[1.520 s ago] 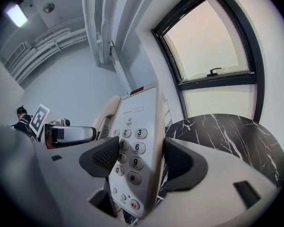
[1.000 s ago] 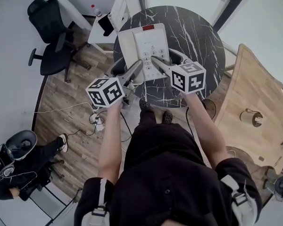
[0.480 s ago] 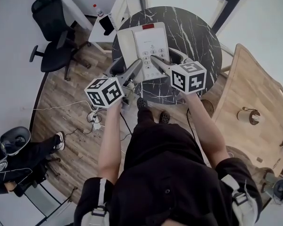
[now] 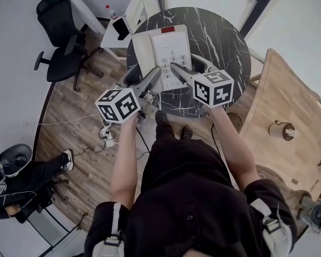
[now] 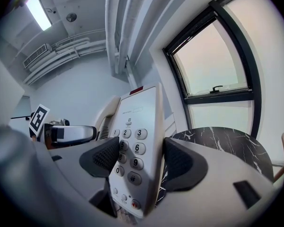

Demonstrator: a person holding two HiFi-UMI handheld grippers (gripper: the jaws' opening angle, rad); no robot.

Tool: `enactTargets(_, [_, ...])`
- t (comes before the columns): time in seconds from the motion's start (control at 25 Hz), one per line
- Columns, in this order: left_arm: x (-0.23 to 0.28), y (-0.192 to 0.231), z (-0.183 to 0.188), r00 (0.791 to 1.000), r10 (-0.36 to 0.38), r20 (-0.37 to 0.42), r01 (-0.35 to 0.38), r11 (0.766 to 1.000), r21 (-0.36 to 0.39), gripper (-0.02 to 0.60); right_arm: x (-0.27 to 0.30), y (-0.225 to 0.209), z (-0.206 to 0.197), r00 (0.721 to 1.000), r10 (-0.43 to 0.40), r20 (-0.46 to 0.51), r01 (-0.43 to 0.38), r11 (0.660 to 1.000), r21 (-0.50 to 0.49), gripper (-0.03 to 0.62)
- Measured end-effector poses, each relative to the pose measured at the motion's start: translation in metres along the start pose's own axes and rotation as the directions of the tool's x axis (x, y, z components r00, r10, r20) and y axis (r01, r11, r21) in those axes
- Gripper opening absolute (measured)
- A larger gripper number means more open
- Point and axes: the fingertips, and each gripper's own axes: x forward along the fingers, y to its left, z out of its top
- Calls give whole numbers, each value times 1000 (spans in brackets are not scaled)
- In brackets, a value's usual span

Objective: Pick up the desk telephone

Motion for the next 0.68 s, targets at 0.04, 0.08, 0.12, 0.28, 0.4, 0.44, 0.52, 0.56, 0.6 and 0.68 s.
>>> enactTargets(0.04, [0, -1, 0, 1000, 0, 1, 0, 1000, 3, 330, -1, 0, 0, 1000, 0, 1, 0, 1000, -1, 316])
enactTargets(0.08, [0, -1, 0, 1000, -1, 1, 1, 1000, 4, 329, -1, 0, 0, 1000, -1, 2, 1, 1000, -2, 316])
enactTargets(0.12, [0, -2, 0, 1000, -1, 1, 1, 1000, 4, 328, -2, 0, 0, 1000, -1, 2, 1, 1000, -3, 316])
enactTargets(0.28, [0, -3, 2, 1000, 1, -2, -1, 1000, 9, 328, -3, 0, 2, 1000, -1, 2, 1, 1000, -8, 316])
enactTargets(0.4, [0, -3, 3, 1000, 1, -3, -1, 1000, 14, 328, -2, 0, 2, 1000, 0, 2, 1, 1000, -6, 316])
enactTargets(0.44, [0, -3, 2, 1000, 1, -3, -1, 1000, 14, 328, -2, 0, 2, 1000, 0, 1, 0, 1000, -6, 316])
enactTargets(0.52, [-1, -3, 0, 1000, 2, -5, -2, 1000, 14, 328, -2, 1, 0, 1000, 0, -1, 0, 1000, -5, 316])
enactTargets(0.56, [-1, -3, -1, 1000, 3, -5, -3, 1000, 13, 328, -3, 1, -1, 1000, 0, -2, 0, 1000, -5, 316])
enactTargets(0.6, [-2, -3, -1, 1000, 4, -4, -3, 1000, 12, 328, -3, 1, -2, 1000, 0, -2, 0, 1000, -6, 316])
enactTargets(0.68, [-3, -3, -2, 1000, 5, -3, -5, 1000, 10, 328, -4, 2, -3, 1000, 1, -3, -1, 1000, -7, 316])
